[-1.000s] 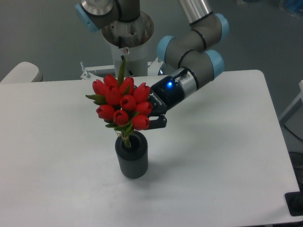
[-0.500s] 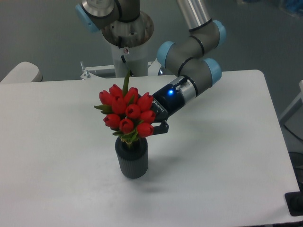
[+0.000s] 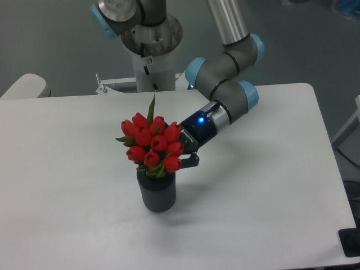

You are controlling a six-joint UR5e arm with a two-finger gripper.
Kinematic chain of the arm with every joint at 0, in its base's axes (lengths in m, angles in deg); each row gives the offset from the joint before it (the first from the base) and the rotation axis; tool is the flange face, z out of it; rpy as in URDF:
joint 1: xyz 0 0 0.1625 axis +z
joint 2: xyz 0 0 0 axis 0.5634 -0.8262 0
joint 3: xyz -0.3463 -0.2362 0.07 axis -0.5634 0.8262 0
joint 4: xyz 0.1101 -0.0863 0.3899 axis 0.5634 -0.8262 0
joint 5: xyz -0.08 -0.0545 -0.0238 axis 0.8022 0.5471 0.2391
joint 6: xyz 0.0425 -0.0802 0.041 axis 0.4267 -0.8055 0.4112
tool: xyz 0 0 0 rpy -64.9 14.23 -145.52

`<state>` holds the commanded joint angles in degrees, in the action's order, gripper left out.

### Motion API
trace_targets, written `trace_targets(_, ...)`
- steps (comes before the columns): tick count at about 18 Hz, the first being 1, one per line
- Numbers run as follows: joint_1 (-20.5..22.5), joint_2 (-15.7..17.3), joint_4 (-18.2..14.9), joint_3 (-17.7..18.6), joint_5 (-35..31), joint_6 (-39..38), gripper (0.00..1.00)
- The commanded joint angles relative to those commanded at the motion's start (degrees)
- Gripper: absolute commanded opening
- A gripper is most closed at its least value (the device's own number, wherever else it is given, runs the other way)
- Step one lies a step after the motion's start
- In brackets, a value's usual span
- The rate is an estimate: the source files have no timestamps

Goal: Insert the flowers into the vase
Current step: 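Lower the bouquet stems down into the grey vase, then open the gripper to release the tulips and pull back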

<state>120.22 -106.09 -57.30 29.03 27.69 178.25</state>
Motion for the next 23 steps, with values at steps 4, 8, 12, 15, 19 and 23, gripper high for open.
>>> trace_targets(4,0.53,-0.18,0.00,0.18,0.00,-0.18,0.49)
trace_targets(8,0.62,-0.26,-0.09,0.26,0.00,-0.62,0.73)
trace_targets(12,0.53,-0.26,-0.18,0.26,-0.09,-0.44,0.81)
trace_targets(15,0.44,-0.26,-0.18,0.26,-0.44,0.00,0.89)
trace_targets(19,0.70,-0.09,-0.09,0.26,-0.53,0.17,0.97)
trace_targets(23,2.54,0.26,0.00,0.44,-0.62,0.17,0.98)
